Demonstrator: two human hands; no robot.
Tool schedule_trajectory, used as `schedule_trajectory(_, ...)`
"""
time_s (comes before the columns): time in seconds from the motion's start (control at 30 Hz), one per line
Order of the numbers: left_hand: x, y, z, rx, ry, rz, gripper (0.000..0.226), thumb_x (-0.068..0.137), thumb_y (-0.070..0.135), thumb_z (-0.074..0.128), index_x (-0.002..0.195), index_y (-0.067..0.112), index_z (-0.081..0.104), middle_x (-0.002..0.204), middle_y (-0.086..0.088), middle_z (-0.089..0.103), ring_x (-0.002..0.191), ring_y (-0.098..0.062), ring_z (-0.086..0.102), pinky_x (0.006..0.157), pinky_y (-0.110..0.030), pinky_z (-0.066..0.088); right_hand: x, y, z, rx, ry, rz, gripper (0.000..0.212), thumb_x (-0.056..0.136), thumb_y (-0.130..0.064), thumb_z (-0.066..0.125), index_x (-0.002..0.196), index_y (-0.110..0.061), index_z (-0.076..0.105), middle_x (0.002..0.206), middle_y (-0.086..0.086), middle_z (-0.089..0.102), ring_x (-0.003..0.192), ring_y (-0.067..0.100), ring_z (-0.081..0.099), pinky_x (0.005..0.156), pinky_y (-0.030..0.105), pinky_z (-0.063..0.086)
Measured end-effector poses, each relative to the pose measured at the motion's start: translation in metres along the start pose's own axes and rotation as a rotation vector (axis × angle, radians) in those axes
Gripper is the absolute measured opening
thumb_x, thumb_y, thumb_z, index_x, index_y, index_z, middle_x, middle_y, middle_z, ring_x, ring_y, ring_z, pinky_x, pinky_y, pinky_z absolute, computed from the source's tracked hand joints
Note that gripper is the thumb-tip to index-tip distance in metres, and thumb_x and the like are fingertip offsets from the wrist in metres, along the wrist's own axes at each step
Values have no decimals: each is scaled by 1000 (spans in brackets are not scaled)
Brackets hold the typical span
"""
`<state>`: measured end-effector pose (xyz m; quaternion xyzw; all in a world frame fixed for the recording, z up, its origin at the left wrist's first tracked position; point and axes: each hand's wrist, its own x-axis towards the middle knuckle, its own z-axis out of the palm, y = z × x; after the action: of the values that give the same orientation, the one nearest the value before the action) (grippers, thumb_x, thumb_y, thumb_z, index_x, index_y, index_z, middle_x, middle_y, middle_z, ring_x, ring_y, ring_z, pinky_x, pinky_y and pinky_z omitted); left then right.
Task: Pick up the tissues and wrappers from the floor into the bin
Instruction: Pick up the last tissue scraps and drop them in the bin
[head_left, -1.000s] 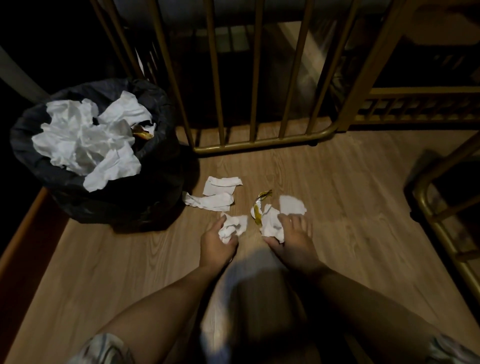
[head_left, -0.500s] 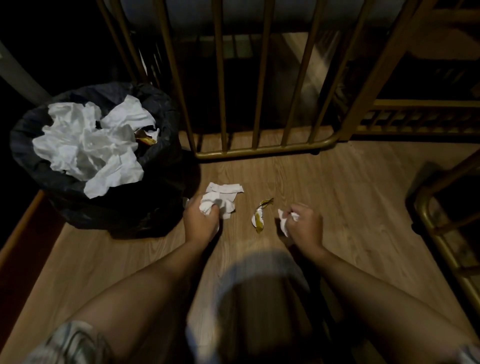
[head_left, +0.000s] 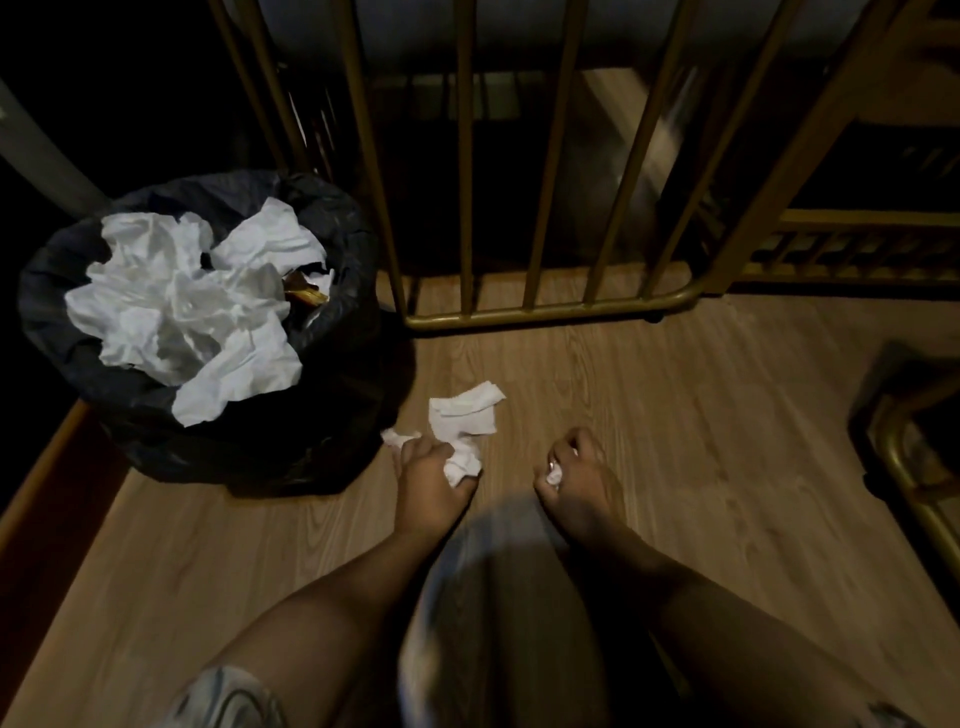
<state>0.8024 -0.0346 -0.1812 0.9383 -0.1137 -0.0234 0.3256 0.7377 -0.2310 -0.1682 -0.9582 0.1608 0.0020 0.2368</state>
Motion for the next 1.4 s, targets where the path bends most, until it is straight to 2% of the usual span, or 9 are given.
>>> schedule_trajectory(0.2,0,14,-9,-301,101,-7,28,74,26,77,90,26,53,89,5,60,82,-13,57,67,-35,51,-11,10,-11,236,59,-30,19,85,-11,59,90,-27,51,93,-10,53,86,11,54,71,22,44)
schedule_trajectory(0.37,44,42,-8,-296,141,123,58,70,6,77,125,16,61,133,-8,47,121,-16,44,100,-27,40,-3,-2,-16,503,147,148,27,94,-23,58,119,-30,52,112,-8,62,98,7,61,84,30,54)
schedule_trajectory(0.5,66,30,21,-59,-168,67,50,75,39,64,125,32,61,154,-4,34,146,-29,22,119,-51,16,-5,-3,-19,420,149,106,24,88,-41,63,109,-30,60,100,-12,66,91,3,62,79,31,55)
schedule_trajectory(0.73,15,16,9,-270,-107,130,18,83,15,64,97,26,61,96,9,64,94,-11,62,83,-24,48,-22,-10,-28,453,181,25,35,71,-53,78,69,-24,58,67,-9,61,66,6,59,63,34,50)
schedule_trajectory(0.83,7,15,-17,-327,-185,140,46,78,18,74,119,22,55,103,10,64,94,-5,62,84,-19,47,-25,-25,-36,515,152,37,50,63,-57,81,64,-19,49,63,-2,58,61,16,56,59,41,49)
schedule_trajectory(0.97,21,32,-65,-271,-84,314,27,72,13,75,98,19,72,97,4,65,90,-15,64,85,-33,52,-20,-66,-61,598,141,-5,43,72,-39,81,68,-17,44,56,2,56,49,11,57,50,41,48)
schedule_trajectory(1.1,34,86,-138,-297,167,419,20,73,24,71,82,6,70,86,-4,56,78,-14,56,66,-20,43,-1,-126,-97,701,293,-72,36,80,-20,76,63,-23,44,58,1,53,53,14,53,50,30,42)
schedule_trajectory(1.3,46,126,-252,-527,460,372,20,76,11,75,87,17,61,87,1,64,79,-7,60,69,-27,48,22,-234,-144,943,392,-152,36,82,-48,67,63,-21,52,56,-2,53,53,17,52,51,31,40)
schedule_trajectory(1.4,55,109,-292,-583,620,286,52,75,8,78,120,19,53,100,23,59,89,13,58,78,-9,44,31,-284,-157,1008,339,-102,32,88,-47,59,74,-19,57,67,-1,60,64,14,56,55,28,40)
